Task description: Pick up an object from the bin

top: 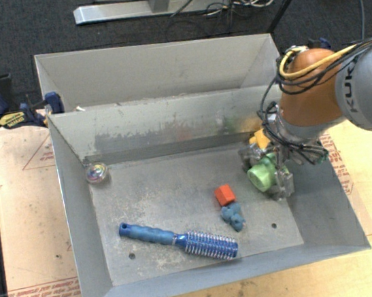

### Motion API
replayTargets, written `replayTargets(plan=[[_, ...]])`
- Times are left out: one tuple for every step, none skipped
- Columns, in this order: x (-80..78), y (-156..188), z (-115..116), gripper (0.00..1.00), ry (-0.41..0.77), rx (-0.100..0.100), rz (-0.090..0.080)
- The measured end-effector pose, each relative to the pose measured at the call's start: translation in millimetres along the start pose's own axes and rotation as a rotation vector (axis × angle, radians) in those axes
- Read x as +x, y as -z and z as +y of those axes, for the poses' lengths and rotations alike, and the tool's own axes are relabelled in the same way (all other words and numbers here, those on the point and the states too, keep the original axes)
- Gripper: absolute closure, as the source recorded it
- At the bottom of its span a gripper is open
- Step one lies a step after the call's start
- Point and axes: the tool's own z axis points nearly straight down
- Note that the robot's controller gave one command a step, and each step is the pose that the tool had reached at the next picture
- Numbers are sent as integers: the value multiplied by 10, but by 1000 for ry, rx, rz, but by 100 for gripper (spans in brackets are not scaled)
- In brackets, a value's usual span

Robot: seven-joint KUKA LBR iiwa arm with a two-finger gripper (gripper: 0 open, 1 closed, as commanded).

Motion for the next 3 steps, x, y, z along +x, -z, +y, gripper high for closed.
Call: replayTargets(plan=[[-13,26,-8,100,0,3,-4],[-231,1193,171,100,44,10,-13],[-202,2120,240,100,19,11,-13]])
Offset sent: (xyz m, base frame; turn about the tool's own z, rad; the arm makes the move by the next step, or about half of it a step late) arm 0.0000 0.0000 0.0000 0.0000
